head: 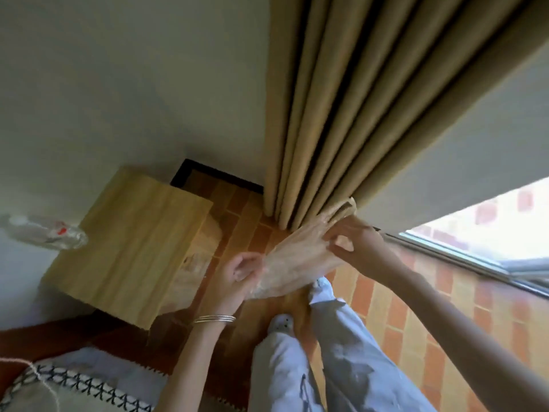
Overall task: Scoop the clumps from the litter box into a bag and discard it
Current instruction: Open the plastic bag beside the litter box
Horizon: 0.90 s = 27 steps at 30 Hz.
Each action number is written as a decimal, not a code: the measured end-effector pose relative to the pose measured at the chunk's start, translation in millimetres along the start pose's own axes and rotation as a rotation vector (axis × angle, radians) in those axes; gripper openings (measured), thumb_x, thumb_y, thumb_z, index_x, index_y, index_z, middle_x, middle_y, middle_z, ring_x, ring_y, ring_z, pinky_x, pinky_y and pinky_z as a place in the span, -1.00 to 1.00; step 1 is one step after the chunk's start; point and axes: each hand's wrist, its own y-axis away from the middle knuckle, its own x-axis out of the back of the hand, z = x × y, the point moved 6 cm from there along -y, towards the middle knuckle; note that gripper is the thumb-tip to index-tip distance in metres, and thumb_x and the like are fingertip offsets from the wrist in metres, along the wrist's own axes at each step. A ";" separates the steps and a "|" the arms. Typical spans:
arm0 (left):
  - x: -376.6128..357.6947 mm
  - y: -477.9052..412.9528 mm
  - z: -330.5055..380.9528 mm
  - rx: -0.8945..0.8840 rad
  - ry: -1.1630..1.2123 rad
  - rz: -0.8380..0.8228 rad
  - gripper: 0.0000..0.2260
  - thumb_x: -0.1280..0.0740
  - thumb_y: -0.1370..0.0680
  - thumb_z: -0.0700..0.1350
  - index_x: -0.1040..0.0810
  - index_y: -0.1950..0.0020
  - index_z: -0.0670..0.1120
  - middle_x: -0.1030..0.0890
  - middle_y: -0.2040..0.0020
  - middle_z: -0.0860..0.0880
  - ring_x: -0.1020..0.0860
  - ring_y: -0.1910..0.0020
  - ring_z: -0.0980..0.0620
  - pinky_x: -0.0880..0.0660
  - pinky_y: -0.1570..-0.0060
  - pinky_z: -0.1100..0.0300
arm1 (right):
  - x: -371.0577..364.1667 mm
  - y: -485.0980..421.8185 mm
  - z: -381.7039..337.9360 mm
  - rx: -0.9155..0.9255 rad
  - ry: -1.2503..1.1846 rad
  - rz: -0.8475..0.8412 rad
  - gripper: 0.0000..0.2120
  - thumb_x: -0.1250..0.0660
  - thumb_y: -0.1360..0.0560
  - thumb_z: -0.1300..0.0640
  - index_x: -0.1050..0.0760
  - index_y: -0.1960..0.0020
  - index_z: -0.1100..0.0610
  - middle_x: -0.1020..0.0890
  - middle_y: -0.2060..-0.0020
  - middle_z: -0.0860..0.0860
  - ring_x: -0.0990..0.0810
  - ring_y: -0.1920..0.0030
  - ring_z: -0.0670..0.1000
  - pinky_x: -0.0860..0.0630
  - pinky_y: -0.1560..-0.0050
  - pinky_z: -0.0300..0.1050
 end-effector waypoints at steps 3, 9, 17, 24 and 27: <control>-48.0 -3.0 37.2 -0.050 -0.099 -0.240 -0.75 -0.46 -0.43 -0.14 -0.52 -0.06 0.00 -0.61 0.06 0.11 -0.57 0.17 0.30 -0.49 0.28 0.38 | 38.1 50.0 14.2 -0.001 0.068 0.144 -0.85 -0.36 -0.34 0.13 -0.53 0.11 -0.05 -0.62 0.14 -0.07 -0.57 0.05 0.08 -0.53 0.11 0.08; -155.2 -9.6 92.5 -0.246 -0.432 -0.630 -0.47 -0.38 -0.24 0.33 -0.50 -0.11 0.11 -0.56 -0.11 0.09 -0.46 -0.05 0.35 -0.35 0.03 0.54 | 100.5 161.9 65.6 -0.130 0.182 0.387 -0.89 -0.36 -0.36 0.19 -0.59 0.14 0.04 -0.63 0.17 -0.09 -0.48 0.05 -0.03 -0.53 0.13 0.03; -389.0 54.5 176.4 -1.103 -0.718 -0.767 -0.69 -0.33 -0.37 -0.20 -0.56 -0.10 -0.04 -0.55 -0.08 -0.01 -0.51 -0.01 -0.02 -0.45 -0.06 0.15 | 158.9 315.1 120.7 -0.267 0.324 0.544 -0.87 -0.28 -0.45 0.15 -0.61 0.16 0.03 -0.64 0.19 -0.10 -0.50 0.07 -0.02 -0.35 0.13 -0.19; -546.6 130.5 178.7 -1.495 -0.967 -0.924 -0.28 -0.56 -0.17 -0.11 -0.39 -0.29 0.09 -0.39 -0.28 -0.06 -0.40 -0.12 -0.10 -0.51 -0.04 -0.06 | 201.0 436.0 172.2 -0.283 0.347 0.579 -0.86 -0.38 -0.41 0.33 -0.61 0.18 0.10 -0.66 0.19 -0.08 -0.58 0.05 0.03 -0.51 0.10 0.01; -590.4 149.6 181.7 -1.603 -1.026 -0.935 -0.23 -0.57 -0.18 0.06 -0.34 -0.33 0.14 -0.27 -0.34 -0.05 -0.32 -0.18 -0.10 -0.48 -0.08 -0.06 | 218.3 481.4 191.5 -0.299 0.323 0.592 -0.86 -0.41 -0.41 0.32 -0.61 0.15 0.09 -0.67 0.14 -0.08 -0.55 -0.01 0.01 -0.49 0.01 -0.03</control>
